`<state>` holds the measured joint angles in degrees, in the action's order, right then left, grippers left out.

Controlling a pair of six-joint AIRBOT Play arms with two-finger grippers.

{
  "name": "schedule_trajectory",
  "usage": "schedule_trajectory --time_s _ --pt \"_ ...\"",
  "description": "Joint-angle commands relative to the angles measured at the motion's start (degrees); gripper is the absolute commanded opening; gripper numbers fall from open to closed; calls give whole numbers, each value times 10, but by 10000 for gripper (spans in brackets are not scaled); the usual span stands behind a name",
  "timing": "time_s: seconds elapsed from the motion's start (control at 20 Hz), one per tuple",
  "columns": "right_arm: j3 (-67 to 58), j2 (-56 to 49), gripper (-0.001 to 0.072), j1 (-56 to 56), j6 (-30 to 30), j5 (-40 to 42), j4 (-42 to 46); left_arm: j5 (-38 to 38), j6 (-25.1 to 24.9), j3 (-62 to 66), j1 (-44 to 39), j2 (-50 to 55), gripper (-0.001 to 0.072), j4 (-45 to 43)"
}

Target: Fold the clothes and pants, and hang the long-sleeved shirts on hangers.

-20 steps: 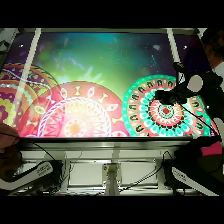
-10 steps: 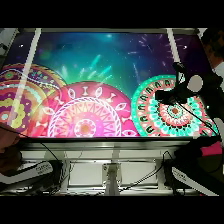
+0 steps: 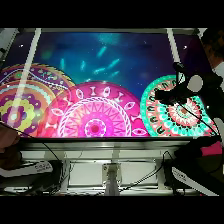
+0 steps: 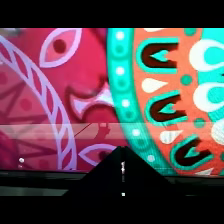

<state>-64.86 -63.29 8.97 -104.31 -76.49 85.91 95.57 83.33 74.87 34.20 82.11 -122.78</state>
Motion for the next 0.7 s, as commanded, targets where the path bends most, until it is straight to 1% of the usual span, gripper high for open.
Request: schedule_trajectory --time_s 0.0,0.05,0.1,0.15,0.2,0.25,0.45,0.65 --pt "0 0 10 0 0 0 0 -6 -2 -10 16 9 689 -2" --pt "0 0 10 0 0 0 0 -9 -2 -15 21 8 683 -2" --pt "0 0 10 0 0 0 0 -11 -2 -23 25 9 595 -2" --pt "0 0 10 0 0 0 0 -11 -2 -31 30 8 438 -2" --pt "0 0 10 0 0 0 0 -11 -2 -38 35 8 215 -2" --pt "0 0 10 0 0 0 0 -11 -3 -41 38 8 17 -2" --pt "0 0 10 0 0 0 0 -12 5 -37 19 -10 23 -2" --pt "0 0 10 0 0 0 0 -23 21 -16 -51 -54 24 -2"
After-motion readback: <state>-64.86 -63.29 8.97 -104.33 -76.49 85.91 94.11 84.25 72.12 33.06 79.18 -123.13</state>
